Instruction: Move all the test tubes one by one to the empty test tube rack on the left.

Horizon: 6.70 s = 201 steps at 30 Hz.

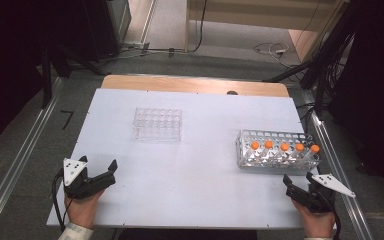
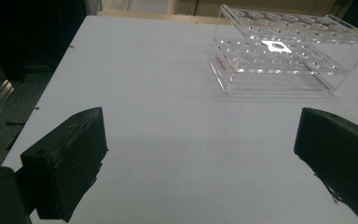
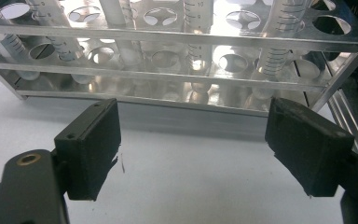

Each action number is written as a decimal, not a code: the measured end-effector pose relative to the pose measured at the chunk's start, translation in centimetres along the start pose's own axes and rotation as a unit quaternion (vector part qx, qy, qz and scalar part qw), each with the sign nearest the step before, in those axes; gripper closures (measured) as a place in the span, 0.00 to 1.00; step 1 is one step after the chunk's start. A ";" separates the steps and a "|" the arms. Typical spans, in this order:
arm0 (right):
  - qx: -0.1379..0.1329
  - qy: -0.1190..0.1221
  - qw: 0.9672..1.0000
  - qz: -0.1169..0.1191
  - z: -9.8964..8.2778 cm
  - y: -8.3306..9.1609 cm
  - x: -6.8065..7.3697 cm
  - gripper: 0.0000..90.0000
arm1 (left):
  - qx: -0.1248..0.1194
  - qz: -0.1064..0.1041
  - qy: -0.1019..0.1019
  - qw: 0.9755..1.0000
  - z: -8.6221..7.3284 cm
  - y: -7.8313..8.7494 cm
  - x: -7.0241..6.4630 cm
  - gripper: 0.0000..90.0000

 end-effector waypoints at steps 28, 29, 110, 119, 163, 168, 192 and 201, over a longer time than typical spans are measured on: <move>-0.040 -0.008 0.999 -0.035 1.5 1.0 -1.6 0.36 | 0.000 -0.004 -0.009 1.000 -0.1 0.0 -0.4 0.05; -0.042 -0.009 0.998 -0.040 1.6 1.0 -1.7 0.39 | 0.000 -0.004 -0.010 1.000 -0.1 0.0 -0.4 0.05; -0.086 0.046 0.995 -0.023 3.7 5.4 1.1 0.80 | -0.002 -0.023 -0.018 1.000 -0.1 0.3 -1.3 0.06; -0.060 0.078 0.994 0.037 3.2 3.4 4.7 0.80 | -0.006 -0.041 -0.029 0.999 0.0 0.6 -2.5 0.06; -0.003 0.187 0.959 0.211 5.3 -5.7 19.1 0.80 | -0.012 -0.159 -0.073 0.985 1.6 0.9 -11.3 0.13; 0.001 0.195 0.955 0.222 5.2 -6.2 20.4 0.80 | -0.015 -0.167 -0.072 0.983 2.0 1.0 -11.8 0.13; 0.003 0.221 0.941 0.256 5.4 -7.2 24.3 0.80 | -0.006 -0.231 -0.082 0.970 3.0 1.0 -15.2 0.26; 0.015 0.233 0.934 0.269 5.1 -7.7 25.6 0.80 | -0.027 -0.246 -0.096 0.964 3.4 1.6 -16.5 0.37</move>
Point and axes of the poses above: each handheld gripper's, and its own axes: y roughly backward along the jaws, z roughly out of its top, x roughly to its left, the point moved 3 cm from there along -y, roughly forward along the jaws, and after that the axes turned 10 degrees about z, right-handed, at the moved point
